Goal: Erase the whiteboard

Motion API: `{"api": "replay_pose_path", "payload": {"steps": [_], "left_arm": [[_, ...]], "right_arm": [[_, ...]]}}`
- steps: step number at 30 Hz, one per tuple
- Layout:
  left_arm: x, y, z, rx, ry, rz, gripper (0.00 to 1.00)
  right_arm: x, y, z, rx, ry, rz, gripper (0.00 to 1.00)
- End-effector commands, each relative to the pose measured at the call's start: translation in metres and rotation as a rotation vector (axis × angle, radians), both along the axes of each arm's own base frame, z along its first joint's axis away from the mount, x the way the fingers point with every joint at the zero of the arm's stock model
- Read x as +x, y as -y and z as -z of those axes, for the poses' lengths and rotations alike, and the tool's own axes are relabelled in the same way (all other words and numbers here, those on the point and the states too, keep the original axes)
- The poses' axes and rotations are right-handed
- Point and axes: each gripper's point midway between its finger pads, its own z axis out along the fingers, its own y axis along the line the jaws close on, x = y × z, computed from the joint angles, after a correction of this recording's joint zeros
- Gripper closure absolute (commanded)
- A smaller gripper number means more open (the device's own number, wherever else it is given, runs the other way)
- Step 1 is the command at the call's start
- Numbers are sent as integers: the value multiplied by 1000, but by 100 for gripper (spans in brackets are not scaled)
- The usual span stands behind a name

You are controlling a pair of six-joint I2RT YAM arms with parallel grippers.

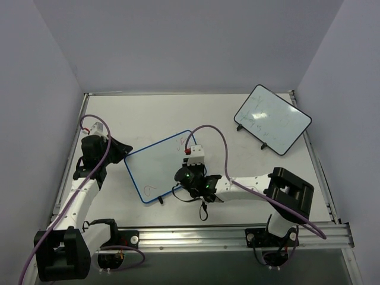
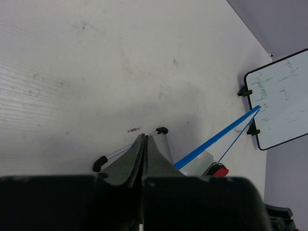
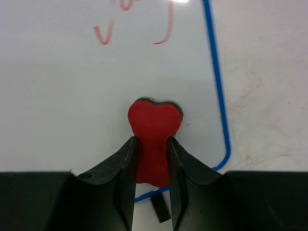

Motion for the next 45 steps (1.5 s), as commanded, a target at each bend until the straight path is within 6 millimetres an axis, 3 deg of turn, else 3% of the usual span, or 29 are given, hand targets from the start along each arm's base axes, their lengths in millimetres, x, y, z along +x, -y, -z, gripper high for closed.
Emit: {"api": "replay_pose_path", "payload": {"steps": [1, 5, 10, 14, 18, 26, 32, 36, 45], "left_arm": [[2, 6, -10, -6, 42, 30, 98], [1, 6, -10, -6, 44, 30, 98], [1, 6, -11, -2, 49, 29, 98], [2, 6, -10, -4, 46, 31, 98], [2, 6, -11, -3, 49, 30, 98], [2, 7, -9, -7, 45, 31, 98], [3, 6, -11, -8, 48, 29, 98], [3, 6, -11, -6, 50, 29, 98], [4, 6, -13, -9, 54, 29, 98]], "right_arm": [[-14, -40, -4, 0, 10, -78, 100], [-18, -63, -7, 1, 15, -111, 100], [-16, -61, -9, -4, 20, -112, 100], [-9, -43, -9, -7, 21, -69, 100], [4, -9, -9, 18, 12, 4, 100], [7, 48, -6, -26, 14, 136, 100], [10, 65, -3, -36, 14, 185, 100], [10, 64, -3, -33, 13, 176, 100], [13, 39, -5, 7, 15, 109, 100]]}}
